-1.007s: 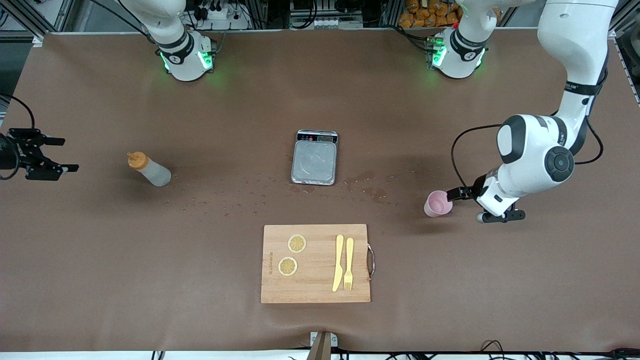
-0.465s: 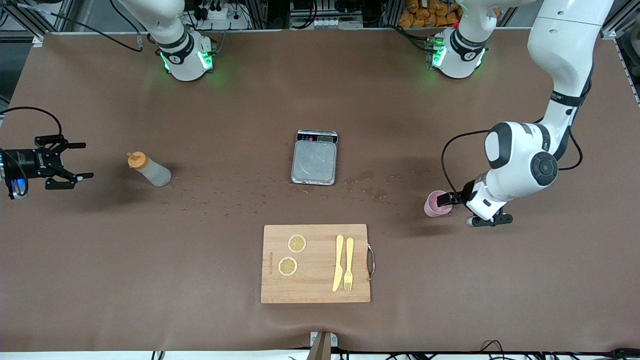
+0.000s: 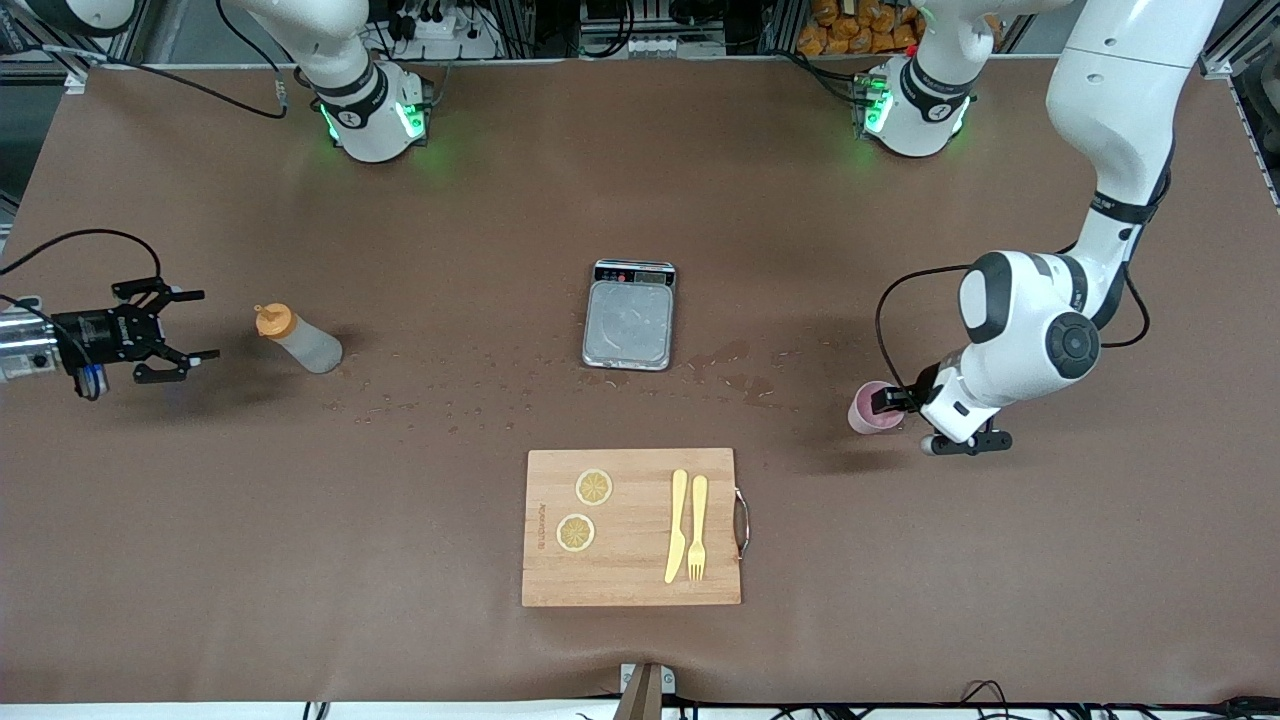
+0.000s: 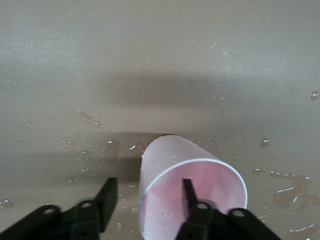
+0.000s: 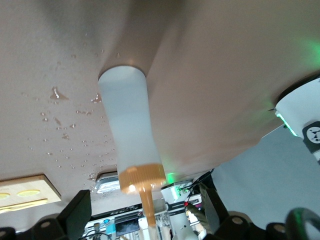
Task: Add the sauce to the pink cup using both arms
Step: 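Grasp the pink cup with the left gripper while the right gripper grasps the bottle, then carry the pink cup onto the silver scale with the left gripper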
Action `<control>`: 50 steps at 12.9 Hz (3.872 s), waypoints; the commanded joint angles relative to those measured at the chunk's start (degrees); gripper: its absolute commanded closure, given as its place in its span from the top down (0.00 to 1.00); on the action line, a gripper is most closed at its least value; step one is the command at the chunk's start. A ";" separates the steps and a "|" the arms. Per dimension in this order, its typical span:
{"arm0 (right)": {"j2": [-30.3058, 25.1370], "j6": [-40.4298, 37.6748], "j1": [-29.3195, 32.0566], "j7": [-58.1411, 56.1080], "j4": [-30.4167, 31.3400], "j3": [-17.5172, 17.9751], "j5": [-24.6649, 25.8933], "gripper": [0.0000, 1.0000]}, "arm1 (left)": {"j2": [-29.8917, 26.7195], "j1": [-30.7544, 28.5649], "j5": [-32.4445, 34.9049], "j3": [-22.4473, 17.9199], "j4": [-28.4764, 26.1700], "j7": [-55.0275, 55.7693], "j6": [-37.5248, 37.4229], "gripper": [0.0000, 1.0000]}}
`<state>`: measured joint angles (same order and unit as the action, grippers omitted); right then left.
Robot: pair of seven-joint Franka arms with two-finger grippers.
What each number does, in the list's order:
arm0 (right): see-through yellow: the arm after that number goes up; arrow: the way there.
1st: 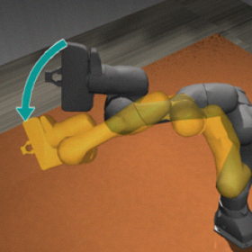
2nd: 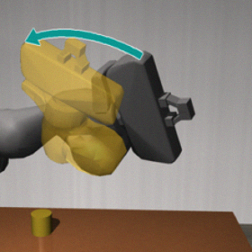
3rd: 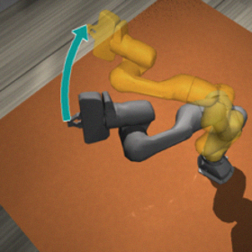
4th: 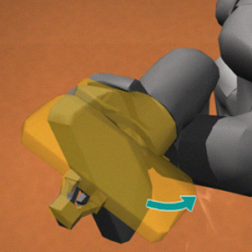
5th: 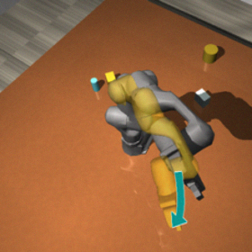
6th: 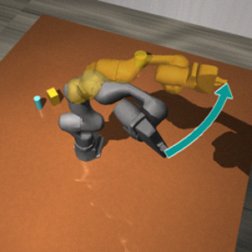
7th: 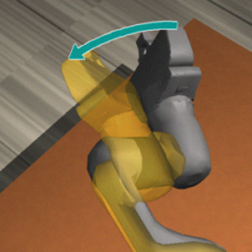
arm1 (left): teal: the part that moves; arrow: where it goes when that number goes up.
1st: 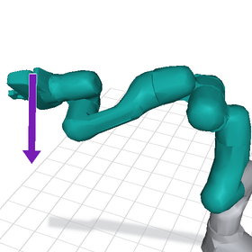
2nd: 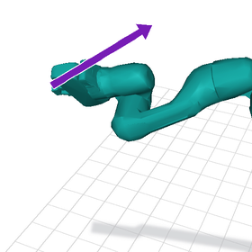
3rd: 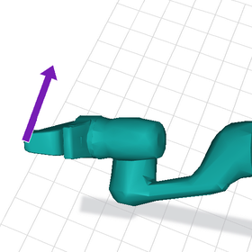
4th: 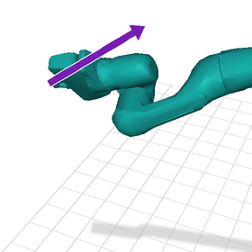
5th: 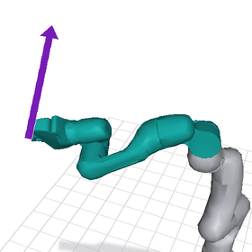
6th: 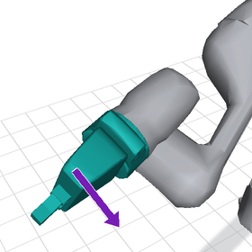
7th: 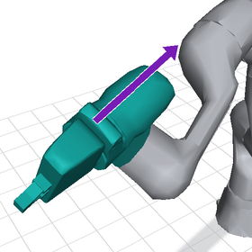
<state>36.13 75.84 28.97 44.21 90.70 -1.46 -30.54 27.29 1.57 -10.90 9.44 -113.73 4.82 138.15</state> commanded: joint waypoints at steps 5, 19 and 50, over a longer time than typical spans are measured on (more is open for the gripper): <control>2.98 2.64 2.76 0.44 3.96 0.84 -4.18 1.00 | 0.83 0.19 2.37 -0.12 1.05 -0.34 0.55 0.00; 11.59 6.51 1.89 -12.65 4.04 1.19 -8.48 1.00 | -5.84 -0.42 2.37 -0.21 3.16 -2.10 -6.12 0.00; 8.70 5.89 -1.72 -12.93 7.12 1.19 -12.88 0.55 | -8.22 22.59 2.81 9.90 3.60 50.36 -3.94 0.00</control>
<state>47.67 82.22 28.34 29.67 97.01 0.07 -42.54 18.60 21.62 -9.67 19.64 -110.01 52.36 132.97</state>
